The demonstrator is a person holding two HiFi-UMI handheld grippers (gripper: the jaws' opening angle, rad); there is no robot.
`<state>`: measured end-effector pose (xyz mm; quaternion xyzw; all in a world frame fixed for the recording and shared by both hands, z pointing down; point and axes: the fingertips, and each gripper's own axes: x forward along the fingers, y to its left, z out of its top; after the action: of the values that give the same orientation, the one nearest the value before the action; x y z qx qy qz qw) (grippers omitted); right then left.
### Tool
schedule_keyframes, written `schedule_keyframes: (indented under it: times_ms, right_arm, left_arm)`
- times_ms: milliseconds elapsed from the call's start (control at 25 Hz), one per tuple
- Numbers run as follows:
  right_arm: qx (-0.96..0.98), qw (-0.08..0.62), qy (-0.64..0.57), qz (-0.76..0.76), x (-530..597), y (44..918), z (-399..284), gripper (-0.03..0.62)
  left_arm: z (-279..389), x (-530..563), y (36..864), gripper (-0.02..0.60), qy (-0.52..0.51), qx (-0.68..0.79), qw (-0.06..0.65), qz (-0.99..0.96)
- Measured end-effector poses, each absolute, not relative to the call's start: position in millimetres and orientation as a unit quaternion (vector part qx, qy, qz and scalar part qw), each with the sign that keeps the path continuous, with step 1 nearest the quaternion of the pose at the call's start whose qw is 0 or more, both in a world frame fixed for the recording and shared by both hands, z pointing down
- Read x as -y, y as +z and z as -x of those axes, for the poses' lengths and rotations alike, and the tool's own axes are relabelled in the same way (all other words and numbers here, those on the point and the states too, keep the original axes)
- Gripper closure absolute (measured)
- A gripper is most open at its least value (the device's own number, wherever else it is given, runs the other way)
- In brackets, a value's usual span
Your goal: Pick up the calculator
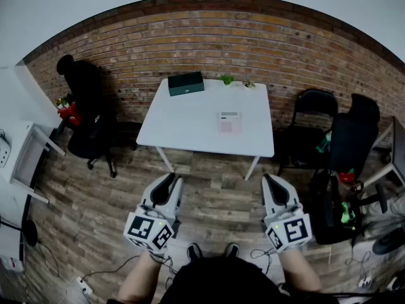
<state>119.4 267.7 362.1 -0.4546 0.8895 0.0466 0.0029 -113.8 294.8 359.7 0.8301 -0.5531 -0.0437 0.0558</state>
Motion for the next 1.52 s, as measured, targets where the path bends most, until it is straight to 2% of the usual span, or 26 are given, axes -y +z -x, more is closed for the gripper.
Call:
schedule_keyframes:
  times_ms: [240,400,480,560,800,1040,1520]
  right_arm:
    - [-0.89,0.0,0.044,0.454,-274.6,362.8,-139.6,0.591]
    - [-0.888,0.024,0.031,0.459,-271.6,359.5,-159.9,0.581]
    - [-0.888,0.019,0.024,0.459,-270.9,363.0,-169.3,0.486]
    - [-0.89,0.014,0.023,0.456,-270.6,366.4,-177.6,0.445]
    - [-0.895,0.023,0.006,0.445,-264.5,377.8,-196.5,0.445]
    - [-0.895,0.021,-0.022,0.444,-247.1,389.8,-199.8,0.448]
    - [-0.876,-0.009,-0.054,0.479,-153.6,417.6,-187.4,0.456]
  left_arm:
    - [94.0,-303.6,358.7,0.503,-0.044,0.556,0.054,-0.828]
    - [82.5,-304.8,352.5,0.498,-0.05,0.565,0.039,-0.822]
    - [76.2,-305.7,352.3,0.371,-0.049,0.575,0.039,-0.816]
    - [68.6,-306.9,355.2,0.336,-0.046,0.58,0.044,-0.812]
    - [50.2,-311.7,369.8,0.334,-0.037,0.589,0.058,-0.805]
    - [59.2,-299.0,383.5,0.334,-0.035,0.598,0.079,-0.797]
    - [88.5,-184.9,417.7,0.334,-0.035,0.57,0.117,-0.813]
